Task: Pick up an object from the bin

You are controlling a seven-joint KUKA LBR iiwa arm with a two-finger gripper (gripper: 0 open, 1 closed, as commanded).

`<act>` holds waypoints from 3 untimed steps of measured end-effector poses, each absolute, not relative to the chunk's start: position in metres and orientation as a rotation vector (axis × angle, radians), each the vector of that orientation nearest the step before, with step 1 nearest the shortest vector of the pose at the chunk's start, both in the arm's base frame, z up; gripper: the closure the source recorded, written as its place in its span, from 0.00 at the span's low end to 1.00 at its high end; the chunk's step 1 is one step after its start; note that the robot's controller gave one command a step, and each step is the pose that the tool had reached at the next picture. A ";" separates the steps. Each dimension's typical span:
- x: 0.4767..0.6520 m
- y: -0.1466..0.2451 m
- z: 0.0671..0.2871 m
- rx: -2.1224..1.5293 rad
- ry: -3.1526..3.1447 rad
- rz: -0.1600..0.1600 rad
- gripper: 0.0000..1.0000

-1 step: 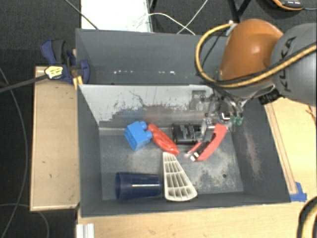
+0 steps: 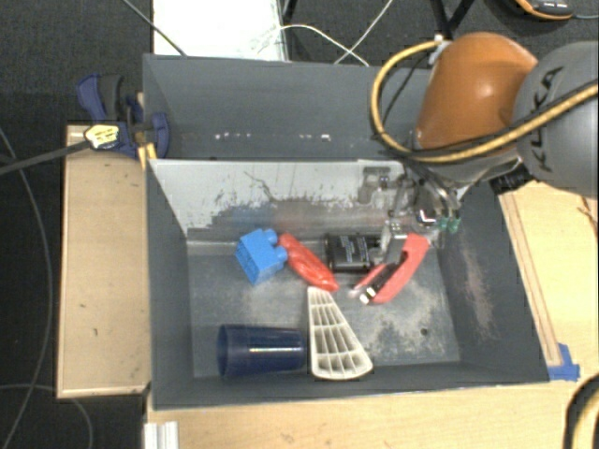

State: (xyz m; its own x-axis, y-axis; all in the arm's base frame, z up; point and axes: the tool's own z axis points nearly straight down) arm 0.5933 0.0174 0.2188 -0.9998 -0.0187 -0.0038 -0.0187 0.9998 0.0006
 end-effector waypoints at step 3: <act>0.570 -0.067 0.100 -0.427 3.104 0.000 0.00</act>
Offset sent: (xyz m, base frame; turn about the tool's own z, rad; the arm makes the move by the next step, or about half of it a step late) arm -0.0410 -0.0601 -0.0712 -0.0396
